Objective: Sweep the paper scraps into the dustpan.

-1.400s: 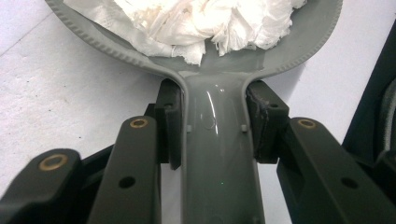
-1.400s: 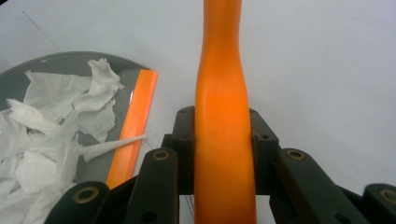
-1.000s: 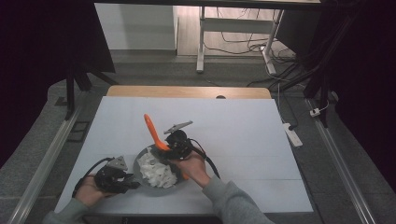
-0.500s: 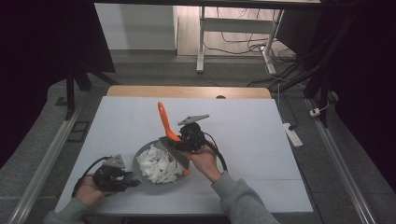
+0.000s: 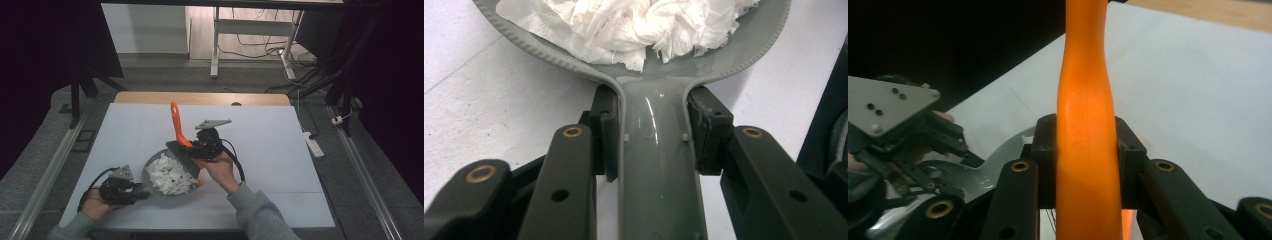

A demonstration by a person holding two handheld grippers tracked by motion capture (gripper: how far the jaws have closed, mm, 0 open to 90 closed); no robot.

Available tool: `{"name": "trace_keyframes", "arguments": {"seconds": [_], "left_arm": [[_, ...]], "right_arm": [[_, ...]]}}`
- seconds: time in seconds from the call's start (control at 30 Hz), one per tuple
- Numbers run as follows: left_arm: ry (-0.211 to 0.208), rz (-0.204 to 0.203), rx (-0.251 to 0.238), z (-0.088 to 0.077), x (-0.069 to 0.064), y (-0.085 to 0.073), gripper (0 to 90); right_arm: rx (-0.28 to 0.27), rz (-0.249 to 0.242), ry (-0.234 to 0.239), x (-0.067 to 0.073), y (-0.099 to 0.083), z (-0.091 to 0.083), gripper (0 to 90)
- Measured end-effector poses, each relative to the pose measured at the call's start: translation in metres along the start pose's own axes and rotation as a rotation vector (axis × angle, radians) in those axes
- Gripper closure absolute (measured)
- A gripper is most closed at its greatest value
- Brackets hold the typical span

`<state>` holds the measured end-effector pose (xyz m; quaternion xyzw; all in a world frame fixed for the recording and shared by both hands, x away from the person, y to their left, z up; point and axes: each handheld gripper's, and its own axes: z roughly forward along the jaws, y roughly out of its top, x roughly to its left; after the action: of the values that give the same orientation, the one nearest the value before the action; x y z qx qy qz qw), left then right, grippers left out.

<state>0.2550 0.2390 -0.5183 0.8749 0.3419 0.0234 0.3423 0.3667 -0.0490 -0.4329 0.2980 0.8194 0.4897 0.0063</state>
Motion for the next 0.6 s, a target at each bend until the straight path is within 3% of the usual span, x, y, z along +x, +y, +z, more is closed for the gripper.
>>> {"name": "trace_keyframes", "arguments": {"seconds": [0.2, 0.6], "left_arm": [[0.013, -0.017, -0.03, -0.003, 0.002, -0.001, 61.9], [0.085, -0.048, -0.11, -0.009, 0.002, -0.002, 61.9]], "right_arm": [[0.0, 0.026, -0.061, -0.019, -0.003, -0.012, 70.3], [-0.007, 0.067, -0.166, -0.051, -0.017, -0.048, 70.3]]}}
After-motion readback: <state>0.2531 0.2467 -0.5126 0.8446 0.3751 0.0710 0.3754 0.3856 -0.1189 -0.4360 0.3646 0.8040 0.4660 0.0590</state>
